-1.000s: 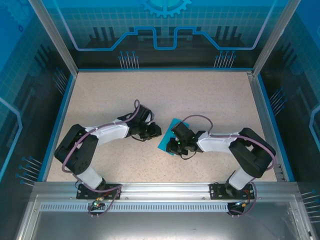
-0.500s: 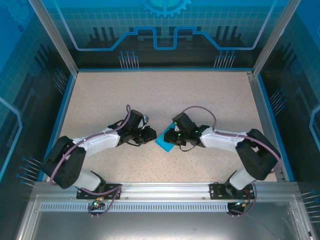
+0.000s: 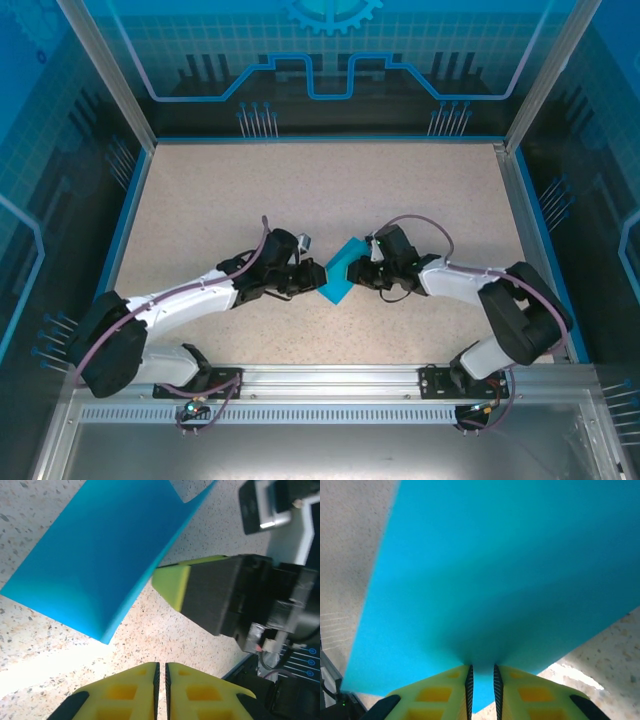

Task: Fold a paper plane with a square sheet of paper (pick it up from the middle)
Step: First fold in half a square sheet of paper at the center of the table.

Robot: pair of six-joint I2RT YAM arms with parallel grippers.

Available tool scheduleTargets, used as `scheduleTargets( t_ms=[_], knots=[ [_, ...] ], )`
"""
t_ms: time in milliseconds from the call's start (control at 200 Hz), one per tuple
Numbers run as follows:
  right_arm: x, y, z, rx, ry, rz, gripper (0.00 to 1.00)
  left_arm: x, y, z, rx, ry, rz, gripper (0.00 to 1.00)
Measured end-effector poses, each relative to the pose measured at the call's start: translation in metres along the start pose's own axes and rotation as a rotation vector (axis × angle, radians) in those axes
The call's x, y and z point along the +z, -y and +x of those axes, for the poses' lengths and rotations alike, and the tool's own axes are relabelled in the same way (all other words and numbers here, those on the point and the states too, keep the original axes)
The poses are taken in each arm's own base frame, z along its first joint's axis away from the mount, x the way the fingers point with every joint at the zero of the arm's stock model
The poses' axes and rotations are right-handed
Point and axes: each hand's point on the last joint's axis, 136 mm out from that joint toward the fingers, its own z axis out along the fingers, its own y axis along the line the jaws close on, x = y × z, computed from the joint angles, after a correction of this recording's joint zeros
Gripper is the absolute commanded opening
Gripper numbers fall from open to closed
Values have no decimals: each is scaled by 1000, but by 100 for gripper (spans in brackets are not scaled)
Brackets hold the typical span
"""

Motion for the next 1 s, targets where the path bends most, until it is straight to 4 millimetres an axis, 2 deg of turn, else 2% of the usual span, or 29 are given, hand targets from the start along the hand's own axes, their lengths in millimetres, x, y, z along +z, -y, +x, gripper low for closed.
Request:
scheduleTargets(
  t_ms=[105, 205, 550, 1000],
  knots=[
    [12, 3, -1, 6, -24, 3, 21, 6, 1, 8, 12, -21, -7, 14],
    [18, 2, -2, 5, -38, -6, 21, 21, -6, 13, 8, -59, -43, 14],
    [19, -1, -2, 6, -46, -31, 19, 70, -18, 10, -21, -128, -116, 9],
    [15, 6, -3, 24, -46, -37, 18, 91, -45, 23, -51, -190, -182, 7]
  ],
)
